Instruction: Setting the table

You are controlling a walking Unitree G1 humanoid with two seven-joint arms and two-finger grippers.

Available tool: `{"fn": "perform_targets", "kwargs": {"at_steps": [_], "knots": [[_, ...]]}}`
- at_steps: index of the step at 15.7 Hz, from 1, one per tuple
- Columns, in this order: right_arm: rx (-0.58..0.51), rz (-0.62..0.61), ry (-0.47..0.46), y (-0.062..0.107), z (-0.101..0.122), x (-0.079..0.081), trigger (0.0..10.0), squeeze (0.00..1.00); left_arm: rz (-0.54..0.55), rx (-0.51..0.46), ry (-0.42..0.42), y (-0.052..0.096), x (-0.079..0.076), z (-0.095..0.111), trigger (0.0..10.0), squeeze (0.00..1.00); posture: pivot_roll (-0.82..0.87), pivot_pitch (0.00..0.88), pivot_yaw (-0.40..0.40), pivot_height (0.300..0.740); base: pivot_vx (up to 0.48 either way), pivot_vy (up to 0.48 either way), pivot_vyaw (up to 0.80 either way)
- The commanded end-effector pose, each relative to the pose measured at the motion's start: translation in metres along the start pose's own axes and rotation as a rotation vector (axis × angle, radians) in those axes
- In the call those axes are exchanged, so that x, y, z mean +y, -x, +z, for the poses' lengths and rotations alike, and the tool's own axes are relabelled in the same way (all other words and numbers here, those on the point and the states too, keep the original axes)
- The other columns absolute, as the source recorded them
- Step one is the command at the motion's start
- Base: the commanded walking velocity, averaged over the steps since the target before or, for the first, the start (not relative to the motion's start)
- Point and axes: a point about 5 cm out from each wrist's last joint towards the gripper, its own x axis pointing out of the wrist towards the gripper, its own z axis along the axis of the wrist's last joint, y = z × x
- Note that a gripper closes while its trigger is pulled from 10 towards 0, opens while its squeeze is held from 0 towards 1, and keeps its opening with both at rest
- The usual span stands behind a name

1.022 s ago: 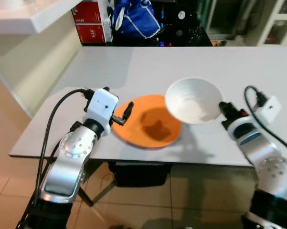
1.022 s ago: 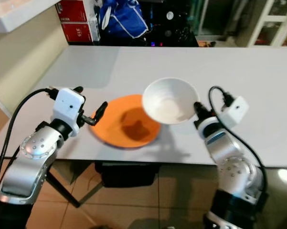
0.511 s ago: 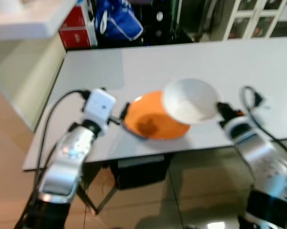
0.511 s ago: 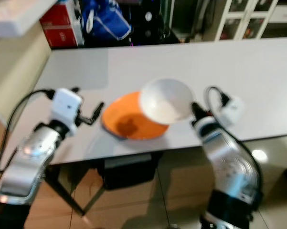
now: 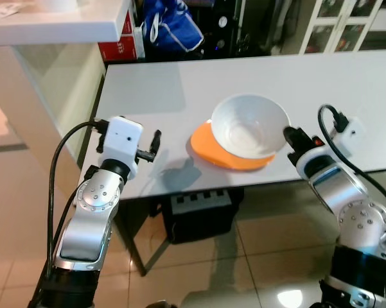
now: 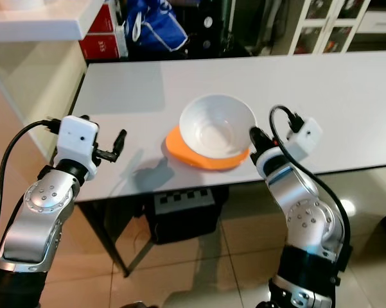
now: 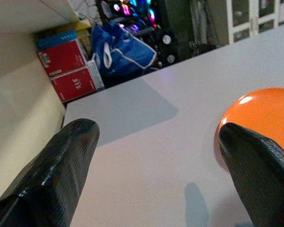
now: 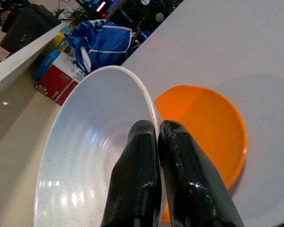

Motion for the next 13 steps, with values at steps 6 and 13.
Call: {"fn": "perform_targets", "kwargs": {"at_steps": [6,13], "knots": [[-0.036,-0.027,-0.007,-0.0039,0.0079,-0.0051,10.0,0.0,0.028,-0.043,0.019,-0.0051,-0.0012,0.0092,10.0,0.0,-0.07,0.0,0.032,0.74,0.17,0.0,0.2],[-0.045,-0.021,-0.005,-0.0063,0.0101,-0.0031,10.0,0.0,-0.006,-0.032,0.01,-0.0039,-0.0061,0.0058,10.0,0.0,-0.07,0.0,0.035,0.74,0.374,0.0,0.65]]}}
